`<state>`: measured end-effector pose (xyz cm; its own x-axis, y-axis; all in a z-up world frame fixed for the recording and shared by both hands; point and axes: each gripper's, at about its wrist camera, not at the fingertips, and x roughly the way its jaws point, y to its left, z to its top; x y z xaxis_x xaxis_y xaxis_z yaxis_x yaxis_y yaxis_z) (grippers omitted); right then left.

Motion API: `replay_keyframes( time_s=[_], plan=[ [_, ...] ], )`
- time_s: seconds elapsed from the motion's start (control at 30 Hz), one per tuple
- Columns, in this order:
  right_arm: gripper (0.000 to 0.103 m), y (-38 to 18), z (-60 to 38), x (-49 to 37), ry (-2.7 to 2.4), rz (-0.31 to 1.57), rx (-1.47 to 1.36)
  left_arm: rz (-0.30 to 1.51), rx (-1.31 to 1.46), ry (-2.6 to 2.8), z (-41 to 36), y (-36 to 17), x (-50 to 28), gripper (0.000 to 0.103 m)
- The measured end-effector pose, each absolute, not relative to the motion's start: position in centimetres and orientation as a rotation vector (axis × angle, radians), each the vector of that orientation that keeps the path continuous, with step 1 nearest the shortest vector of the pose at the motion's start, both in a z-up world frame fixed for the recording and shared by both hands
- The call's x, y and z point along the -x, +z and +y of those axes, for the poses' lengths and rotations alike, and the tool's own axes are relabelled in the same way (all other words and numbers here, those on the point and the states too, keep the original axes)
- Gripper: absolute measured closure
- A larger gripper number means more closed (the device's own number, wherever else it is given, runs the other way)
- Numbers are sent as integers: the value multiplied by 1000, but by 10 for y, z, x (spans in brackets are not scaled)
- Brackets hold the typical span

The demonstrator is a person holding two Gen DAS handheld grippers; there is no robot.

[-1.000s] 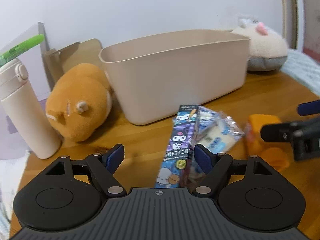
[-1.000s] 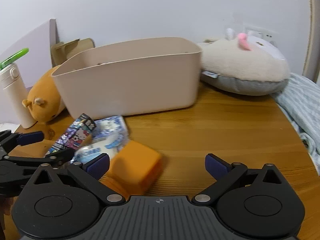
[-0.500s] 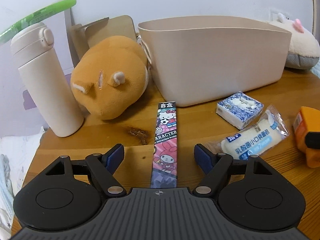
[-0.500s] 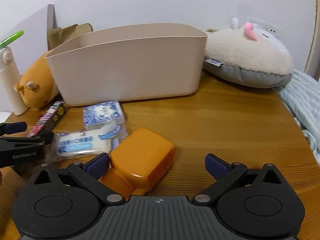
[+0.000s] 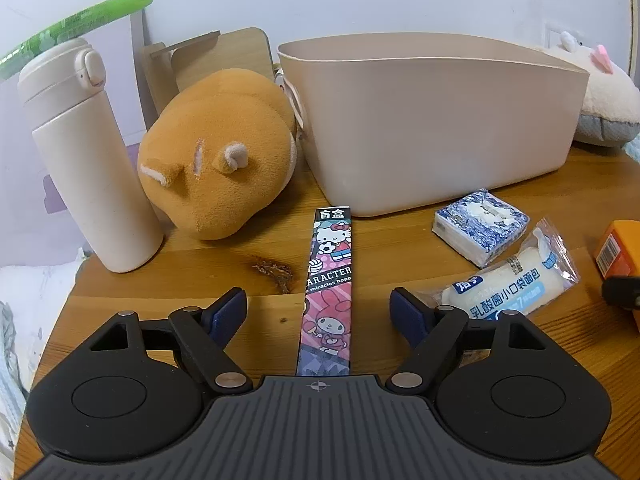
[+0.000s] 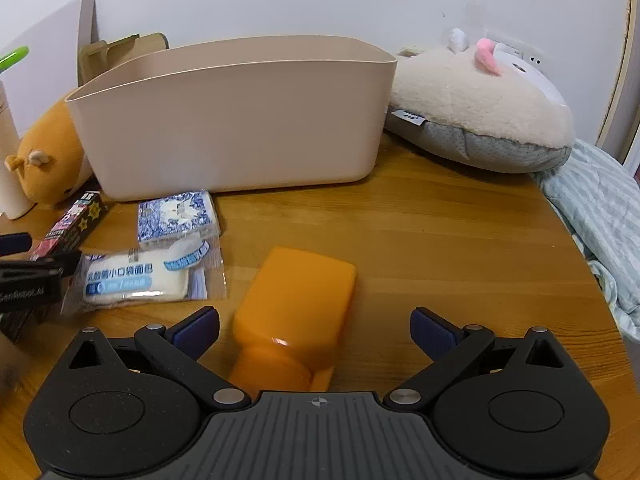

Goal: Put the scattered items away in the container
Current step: 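Grasp the Hello Kitty candy box with the left gripper while the right grasps the orange container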

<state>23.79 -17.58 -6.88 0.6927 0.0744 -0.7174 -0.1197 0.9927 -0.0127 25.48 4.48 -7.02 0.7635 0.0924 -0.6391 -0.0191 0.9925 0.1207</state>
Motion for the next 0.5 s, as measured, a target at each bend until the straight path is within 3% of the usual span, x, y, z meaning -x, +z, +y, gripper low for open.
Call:
replay_keyframes(
  time_s=[0.17, 0.2, 0.23, 0.27, 0.3, 0.37, 0.4, 0.5],
  plan=[
    [1, -78, -175, -239, 106, 802, 54, 722, -28, 51, 55, -71, -259, 20],
    [7, -80, -176, -238, 108, 800, 46, 726, -19, 44, 57, -71, -259, 21],
    [10, -80, -177, -237, 111, 792, 38, 727, -14, 32, 57, -71, -259, 27],
    [23, -80, -179, -236, 113, 782, 34, 726, -10, 16, 57, -70, -258, 37],
    [30, -79, -180, -236, 119, 778, 33, 719, -20, -2, 55, -69, -257, 44],
    [39, -77, -180, -236, 131, 777, 37, 709, -39, -48, 48, -67, -255, 77],
    [45, -77, -180, -236, 135, 775, 41, 707, -49, -66, 45, -67, -254, 80],
    [48, -77, -180, -235, 144, 771, 43, 699, -76, -49, 37, -67, -252, 80]
  ],
)
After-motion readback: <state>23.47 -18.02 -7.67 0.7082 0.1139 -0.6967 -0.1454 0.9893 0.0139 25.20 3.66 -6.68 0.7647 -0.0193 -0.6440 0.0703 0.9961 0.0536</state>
